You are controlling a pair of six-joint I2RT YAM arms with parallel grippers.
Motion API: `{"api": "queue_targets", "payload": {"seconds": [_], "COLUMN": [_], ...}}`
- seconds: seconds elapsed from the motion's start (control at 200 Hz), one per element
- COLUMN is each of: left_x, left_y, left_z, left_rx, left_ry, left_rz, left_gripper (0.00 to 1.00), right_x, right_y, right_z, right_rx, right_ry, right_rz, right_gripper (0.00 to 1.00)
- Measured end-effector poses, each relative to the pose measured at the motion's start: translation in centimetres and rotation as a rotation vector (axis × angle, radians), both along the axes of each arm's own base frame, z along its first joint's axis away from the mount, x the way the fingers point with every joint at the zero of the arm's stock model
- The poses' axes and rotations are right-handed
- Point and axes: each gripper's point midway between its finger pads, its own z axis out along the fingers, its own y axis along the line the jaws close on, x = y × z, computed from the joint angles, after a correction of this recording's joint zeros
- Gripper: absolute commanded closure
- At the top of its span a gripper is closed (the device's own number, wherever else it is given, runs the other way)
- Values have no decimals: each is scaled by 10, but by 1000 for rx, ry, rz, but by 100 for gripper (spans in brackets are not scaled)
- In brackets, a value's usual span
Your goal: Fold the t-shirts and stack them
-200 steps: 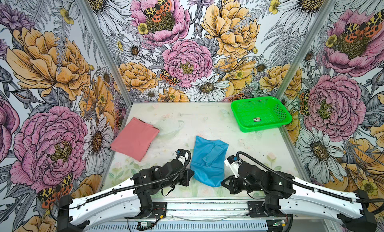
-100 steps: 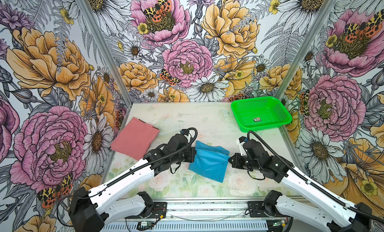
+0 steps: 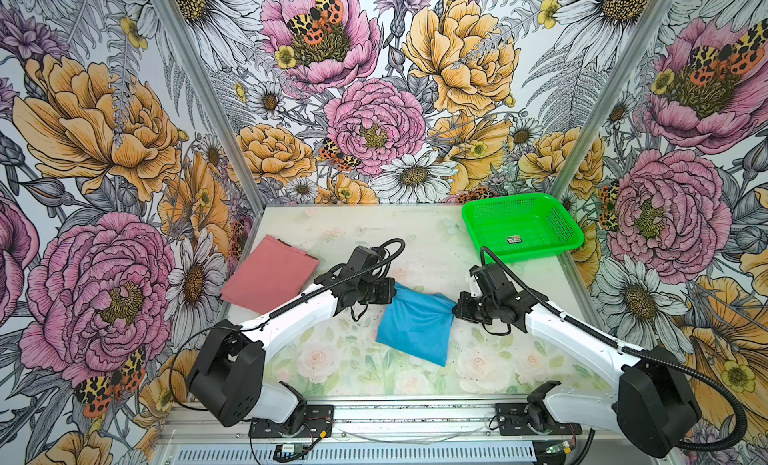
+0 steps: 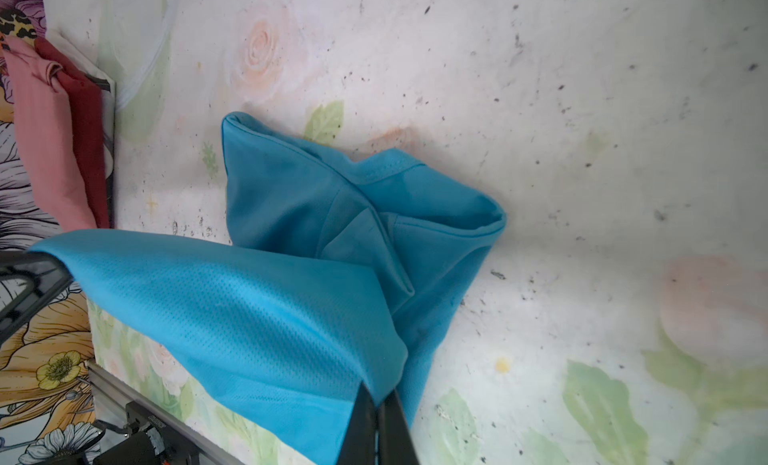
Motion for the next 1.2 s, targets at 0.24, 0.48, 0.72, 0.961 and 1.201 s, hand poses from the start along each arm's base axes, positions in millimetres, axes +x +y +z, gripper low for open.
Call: {"api": "queue_targets", "payload": {"seconds": [0.24, 0.48, 0.72, 0.961, 1.201], "left_x": [21, 36, 51, 41, -5], "left_y": [-14, -20, -8, 33, 58], "left_z": [-23, -39, -10, 42, 29], "left_rx": [-4, -13, -107, -229, -240], "left_ry": [41, 64, -9, -132, -112], "left_rz": [-26, -26, 23, 100, 139], "left_gripper": [100, 73, 1, 1, 1], "right_x": [16, 27, 28, 20, 25], "right_y": [-13, -18, -10, 31, 108], "right_z": [-16, -28, -2, 34, 8], "right_rx": [-16, -21, -13, 84, 269], "right_ry": [28, 32, -86, -210, -182], "right_rz": [-58, -76, 14, 158, 290], "right_gripper": [100, 86, 26, 21, 20]}}
